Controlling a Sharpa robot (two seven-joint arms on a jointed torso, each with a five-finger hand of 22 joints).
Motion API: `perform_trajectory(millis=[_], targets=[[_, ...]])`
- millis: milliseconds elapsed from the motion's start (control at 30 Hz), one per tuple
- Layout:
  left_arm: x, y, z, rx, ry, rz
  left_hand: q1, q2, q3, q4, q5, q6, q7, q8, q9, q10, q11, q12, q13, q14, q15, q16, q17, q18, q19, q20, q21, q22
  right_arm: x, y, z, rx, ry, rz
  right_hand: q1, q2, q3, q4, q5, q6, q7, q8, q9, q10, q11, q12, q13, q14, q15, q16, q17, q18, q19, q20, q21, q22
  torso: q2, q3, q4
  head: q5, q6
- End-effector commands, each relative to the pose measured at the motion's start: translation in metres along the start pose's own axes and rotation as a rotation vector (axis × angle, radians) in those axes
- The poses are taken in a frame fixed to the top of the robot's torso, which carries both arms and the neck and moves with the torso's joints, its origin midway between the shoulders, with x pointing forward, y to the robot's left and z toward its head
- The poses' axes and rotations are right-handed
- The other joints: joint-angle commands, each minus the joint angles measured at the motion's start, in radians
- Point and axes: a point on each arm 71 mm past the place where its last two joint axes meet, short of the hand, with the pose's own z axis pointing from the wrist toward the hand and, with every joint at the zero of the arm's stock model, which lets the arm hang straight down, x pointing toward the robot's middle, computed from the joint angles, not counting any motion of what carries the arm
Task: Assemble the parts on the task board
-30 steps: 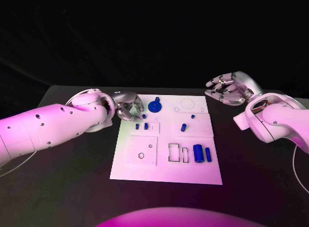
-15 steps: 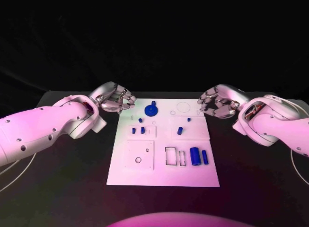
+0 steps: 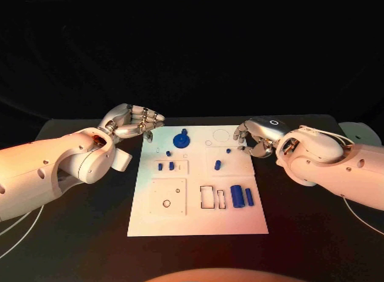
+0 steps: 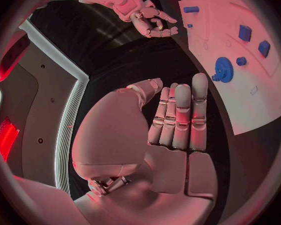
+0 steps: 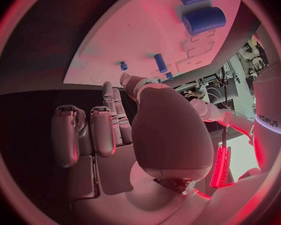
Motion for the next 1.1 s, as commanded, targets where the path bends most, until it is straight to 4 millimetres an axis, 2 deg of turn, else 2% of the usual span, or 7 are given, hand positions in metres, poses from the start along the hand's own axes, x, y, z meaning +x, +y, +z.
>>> perform_trajectory(millis=[33, 200, 267, 333, 700, 933, 1100], targets=[[0.001, -0.006, -0.001, 0.057, -0.031, -0.092, -0.011, 0.001, 0.003, -0.002, 0.003, 0.005, -0.001, 0.003, 0.001, 0.008, -0.001, 0.007, 0.001, -0.006, -0.001, -0.005, -0.003, 0.016, -0.005, -0.001, -0.006, -0.002, 0.005, 0.005, 0.004, 0.003, 0.007, -0.074, -0.001, 0.0, 0.011, -0.003, -0.007, 0.003, 0.005, -0.004, -0.001, 0.012, 0.001, -0.004, -0.003, 0.043, 0.007, 0.009, 0.009, -0.012, 0.035, 0.004, 0.01, 0.178, 0.001, 0.0003, -0.0009, 0.002, -0.001], [0.005, -0.008, -0.001, 0.074, -0.028, -0.118, -0.013, -0.002, 0.002, -0.005, 0.004, -0.003, 0.002, -0.001, -0.001, 0.001, 0.002, 0.006, 0.0, -0.011, 0.0, -0.011, -0.008, 0.015, -0.006, -0.001, -0.014, -0.007, 0.013, 0.012, 0.01, -0.011, 0.024, -0.087, 0.003, 0.001, 0.019, -0.011, -0.002, 0.011, 0.003, -0.002, -0.001, 0.025, -0.002, -0.003, -0.005, 0.045, 0.005, 0.016, 0.016, -0.017, 0.042, 0.003, 0.03, 0.188, 0.001, 0.0008, 0.0006, -0.002, -0.003], [0.005, -0.008, -0.002, 0.077, -0.028, -0.126, -0.013, -0.002, 0.002, -0.005, 0.004, -0.004, 0.003, -0.001, -0.001, 0.0, 0.003, 0.006, 0.0, -0.012, 0.0, -0.012, -0.009, 0.015, -0.007, -0.001, -0.015, -0.008, 0.015, 0.014, 0.012, -0.013, 0.029, -0.092, 0.003, 0.001, 0.019, -0.011, -0.002, 0.011, 0.003, -0.002, -0.001, 0.025, -0.002, -0.003, -0.005, 0.045, 0.005, 0.016, 0.016, -0.017, 0.042, 0.003, 0.03, 0.188, 0.002, -0.0001, 0.0014, -0.003, -0.003], [0.006, -0.009, -0.002, 0.079, -0.029, -0.134, -0.013, -0.002, 0.002, -0.005, 0.004, -0.004, 0.003, -0.001, -0.001, 0.0, 0.003, 0.006, 0.0, -0.012, 0.0, -0.012, -0.009, 0.015, -0.007, -0.001, -0.015, -0.008, 0.016, 0.015, 0.014, -0.014, 0.034, -0.096, 0.003, 0.001, 0.02, -0.012, -0.001, 0.012, 0.002, -0.002, -0.001, 0.026, -0.002, -0.003, -0.005, 0.046, 0.005, 0.017, 0.018, -0.017, 0.043, 0.003, 0.031, 0.189, 0.002, -0.0002, -0.0007, -0.001, -0.004], [0.007, -0.009, -0.003, 0.075, -0.033, -0.159, -0.013, -0.001, 0.003, -0.007, 0.004, -0.007, 0.005, -0.003, -0.001, -0.003, 0.004, 0.005, 0.0, -0.014, 0.001, -0.015, -0.012, 0.015, -0.007, 0.0, -0.019, -0.01, 0.026, 0.024, 0.02, -0.036, 0.063, -0.091, 0.002, 0.005, 0.027, -0.016, 0.001, 0.021, 0.0, 0.0, 0.0, 0.035, -0.005, -0.004, -0.008, 0.047, 0.003, 0.02, 0.021, -0.018, 0.045, 0.001, 0.036, 0.192, 0.002, 0.0007, -0.0013, 0.003, -0.007], [0.007, -0.009, -0.003, 0.067, -0.034, -0.163, -0.011, 0.0, 0.004, -0.01, 0.005, -0.011, 0.007, -0.005, -0.002, -0.008, 0.006, 0.005, -0.001, -0.015, 0.002, -0.016, -0.014, 0.015, -0.007, 0.0, -0.022, -0.012, 0.03, 0.023, 0.023, -0.026, 0.078, -0.105, 0.0, 0.008, 0.031, -0.018, 0.003, 0.025, -0.002, 0.002, 0.001, 0.041, -0.006, -0.005, -0.009, 0.047, 0.002, 0.021, 0.022, -0.02, 0.049, 0.001, 0.047, 0.198, 0.001, 0.0005, 0.0016, -0.001, -0.01], [0.005, -0.008, -0.004, 0.061, -0.039, -0.163, -0.01, 0.001, 0.004, -0.011, 0.005, -0.012, 0.008, -0.006, -0.003, -0.008, 0.006, 0.005, -0.001, -0.015, 0.002, -0.016, -0.014, 0.015, -0.006, 0.001, -0.022, -0.012, 0.031, 0.022, 0.023, -0.018, 0.083, -0.118, -0.001, 0.01, 0.034, -0.022, 0.003, 0.032, -0.004, 0.004, 0.002, 0.049, -0.009, -0.004, -0.01, 0.047, -0.001, 0.022, 0.023, -0.022, 0.052, 0.0, 0.053, 0.201, 0.001, 0.0012, -0.0009, 0.0, -0.011]])
